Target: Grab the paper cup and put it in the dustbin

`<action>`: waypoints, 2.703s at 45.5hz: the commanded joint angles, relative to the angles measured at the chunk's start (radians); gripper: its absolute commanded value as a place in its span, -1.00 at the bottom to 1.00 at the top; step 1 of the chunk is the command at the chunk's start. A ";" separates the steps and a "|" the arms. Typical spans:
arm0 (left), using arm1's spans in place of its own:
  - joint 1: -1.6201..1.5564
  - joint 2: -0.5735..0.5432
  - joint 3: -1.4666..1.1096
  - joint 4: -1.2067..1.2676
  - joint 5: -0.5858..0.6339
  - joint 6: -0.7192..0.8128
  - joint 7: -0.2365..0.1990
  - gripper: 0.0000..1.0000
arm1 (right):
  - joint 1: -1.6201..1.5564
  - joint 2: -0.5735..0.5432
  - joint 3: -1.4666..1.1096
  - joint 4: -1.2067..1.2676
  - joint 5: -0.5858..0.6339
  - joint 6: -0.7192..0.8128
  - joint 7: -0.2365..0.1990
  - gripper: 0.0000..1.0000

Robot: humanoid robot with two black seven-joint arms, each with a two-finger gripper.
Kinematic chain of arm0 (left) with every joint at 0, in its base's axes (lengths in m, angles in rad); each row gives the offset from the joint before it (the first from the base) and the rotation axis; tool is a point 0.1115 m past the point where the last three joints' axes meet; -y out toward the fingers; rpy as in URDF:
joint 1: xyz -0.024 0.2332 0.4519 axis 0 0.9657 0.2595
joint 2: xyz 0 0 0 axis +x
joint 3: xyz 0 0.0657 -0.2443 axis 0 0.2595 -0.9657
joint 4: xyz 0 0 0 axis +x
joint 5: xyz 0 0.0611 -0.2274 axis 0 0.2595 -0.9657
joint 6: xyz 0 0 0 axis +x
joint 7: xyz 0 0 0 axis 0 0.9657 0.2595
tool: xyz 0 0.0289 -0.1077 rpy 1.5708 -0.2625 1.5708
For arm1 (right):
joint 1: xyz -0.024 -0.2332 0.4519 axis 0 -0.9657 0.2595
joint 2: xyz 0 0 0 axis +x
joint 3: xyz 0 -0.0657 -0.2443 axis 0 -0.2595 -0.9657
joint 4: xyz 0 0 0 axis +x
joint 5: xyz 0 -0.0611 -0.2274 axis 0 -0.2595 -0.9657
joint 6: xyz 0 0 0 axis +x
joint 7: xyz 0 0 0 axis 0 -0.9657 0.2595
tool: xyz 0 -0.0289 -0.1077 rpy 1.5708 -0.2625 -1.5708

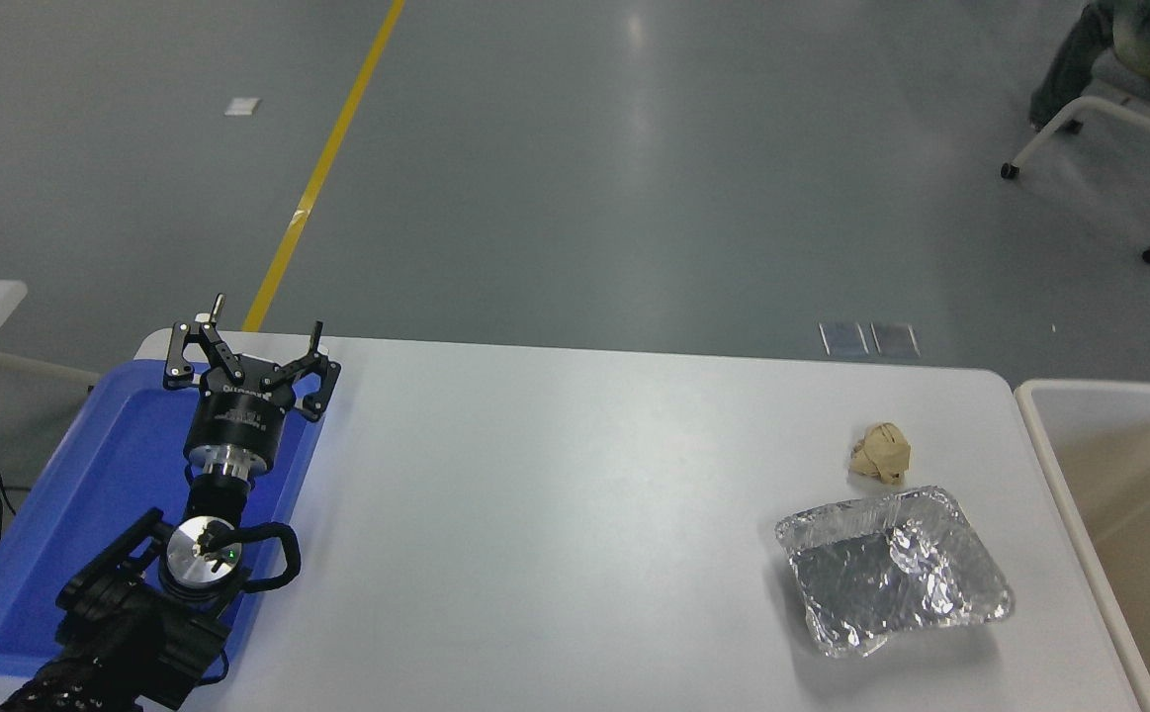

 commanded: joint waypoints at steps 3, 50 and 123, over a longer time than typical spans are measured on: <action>0.000 0.000 0.000 0.000 0.000 -0.001 0.000 1.00 | -0.196 0.110 0.012 -0.123 0.162 -0.023 -0.002 -1.00; 0.000 0.000 0.000 0.000 0.000 -0.001 -0.001 1.00 | -0.149 0.160 0.100 -0.160 0.247 -0.040 -0.009 0.95; 0.000 0.002 0.000 0.000 0.000 -0.003 -0.001 1.00 | 1.267 0.343 -0.023 1.256 0.144 0.182 -0.063 0.99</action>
